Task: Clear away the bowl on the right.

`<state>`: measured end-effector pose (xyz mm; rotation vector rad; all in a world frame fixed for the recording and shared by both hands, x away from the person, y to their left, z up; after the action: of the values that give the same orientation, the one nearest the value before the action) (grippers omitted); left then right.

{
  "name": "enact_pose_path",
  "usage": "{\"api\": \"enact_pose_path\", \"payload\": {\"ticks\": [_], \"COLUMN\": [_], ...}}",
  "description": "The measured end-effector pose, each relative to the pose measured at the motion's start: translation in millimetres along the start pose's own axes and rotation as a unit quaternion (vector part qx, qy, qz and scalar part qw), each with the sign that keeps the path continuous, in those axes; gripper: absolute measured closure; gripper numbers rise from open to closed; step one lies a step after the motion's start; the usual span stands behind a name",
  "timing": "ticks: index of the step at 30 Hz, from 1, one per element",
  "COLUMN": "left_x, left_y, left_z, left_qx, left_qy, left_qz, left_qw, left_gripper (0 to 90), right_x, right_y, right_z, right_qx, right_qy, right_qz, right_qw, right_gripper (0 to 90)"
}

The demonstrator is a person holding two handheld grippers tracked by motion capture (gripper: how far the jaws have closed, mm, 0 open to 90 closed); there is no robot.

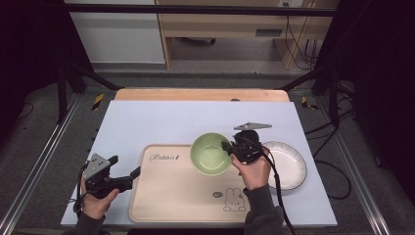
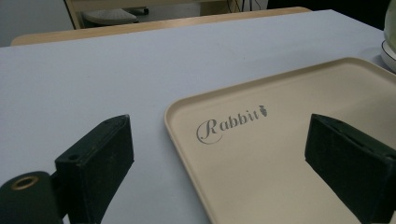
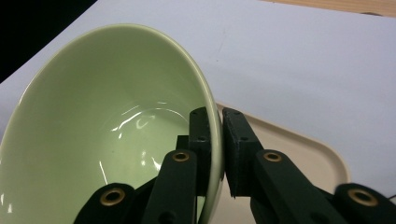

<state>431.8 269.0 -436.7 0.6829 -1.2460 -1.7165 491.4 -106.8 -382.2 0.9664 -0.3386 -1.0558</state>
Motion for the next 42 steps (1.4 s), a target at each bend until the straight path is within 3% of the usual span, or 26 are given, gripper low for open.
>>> {"api": "enact_pose_path", "payload": {"ticks": [42], "left_x": [-0.2], "left_y": [0.7], "left_z": [1.1], "left_qx": [0.002], "left_qy": [-0.001], "left_qz": [0.000], "left_qw": [1.0000], "left_gripper": [7.7], "right_x": [-25.4], "right_y": [-27.4], "right_z": [-60.3], "right_qx": [-0.062], "right_qy": [0.019], "right_qz": [0.004], "right_qw": [0.9979], "right_gripper": [83.1]}}
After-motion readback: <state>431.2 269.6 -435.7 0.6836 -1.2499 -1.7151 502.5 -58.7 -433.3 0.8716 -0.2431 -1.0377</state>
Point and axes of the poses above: each handheld gripper's, and its own axes: z roughly backward along the jaws, y roughly out of its top, x roughly to its right, the point moved 3 cm from there along -z, roughly forward along the jaws, and after that the axes turned 5 degrees about x, right-handed, at the moved point
